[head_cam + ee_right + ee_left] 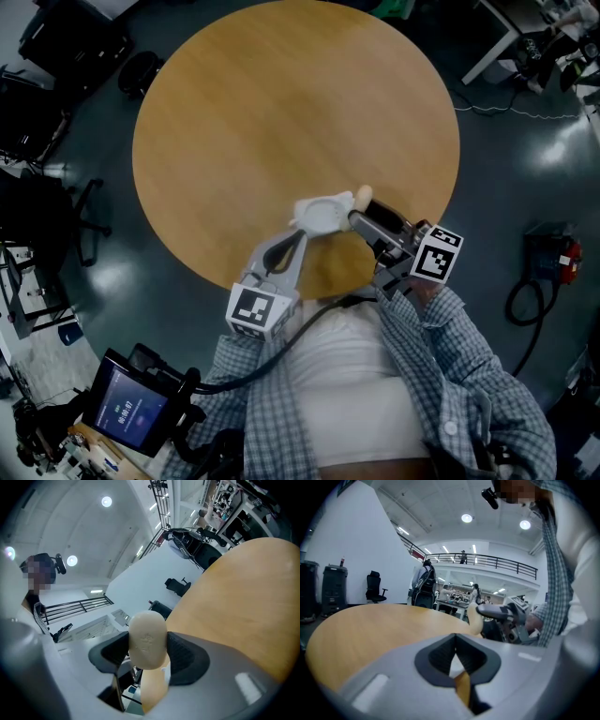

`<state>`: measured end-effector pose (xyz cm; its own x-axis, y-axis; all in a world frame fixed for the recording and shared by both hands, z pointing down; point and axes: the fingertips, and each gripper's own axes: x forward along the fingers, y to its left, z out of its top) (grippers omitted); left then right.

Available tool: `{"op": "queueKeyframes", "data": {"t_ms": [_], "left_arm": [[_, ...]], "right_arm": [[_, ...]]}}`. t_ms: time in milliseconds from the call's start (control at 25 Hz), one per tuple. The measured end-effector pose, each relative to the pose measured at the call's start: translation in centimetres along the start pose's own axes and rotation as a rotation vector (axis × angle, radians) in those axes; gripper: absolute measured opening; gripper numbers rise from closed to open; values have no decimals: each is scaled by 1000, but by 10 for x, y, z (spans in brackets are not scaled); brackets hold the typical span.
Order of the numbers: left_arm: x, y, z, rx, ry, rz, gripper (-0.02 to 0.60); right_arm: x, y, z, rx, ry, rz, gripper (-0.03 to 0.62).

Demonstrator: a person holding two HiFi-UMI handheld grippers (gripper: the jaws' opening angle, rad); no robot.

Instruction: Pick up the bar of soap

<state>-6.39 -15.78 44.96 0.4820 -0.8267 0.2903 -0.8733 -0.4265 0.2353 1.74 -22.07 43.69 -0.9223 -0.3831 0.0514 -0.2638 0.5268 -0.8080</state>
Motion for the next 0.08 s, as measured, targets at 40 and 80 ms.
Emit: {"op": "queueKeyframes", "data": {"t_ms": [40,80], "left_arm": [[0,-1,1,-2,1,-1,-2],[0,-1,3,-4,3,-2,-2]], "right_arm": [[0,0,0,0,1,0,261],[0,0,-1,-1,2,0,261]]}}
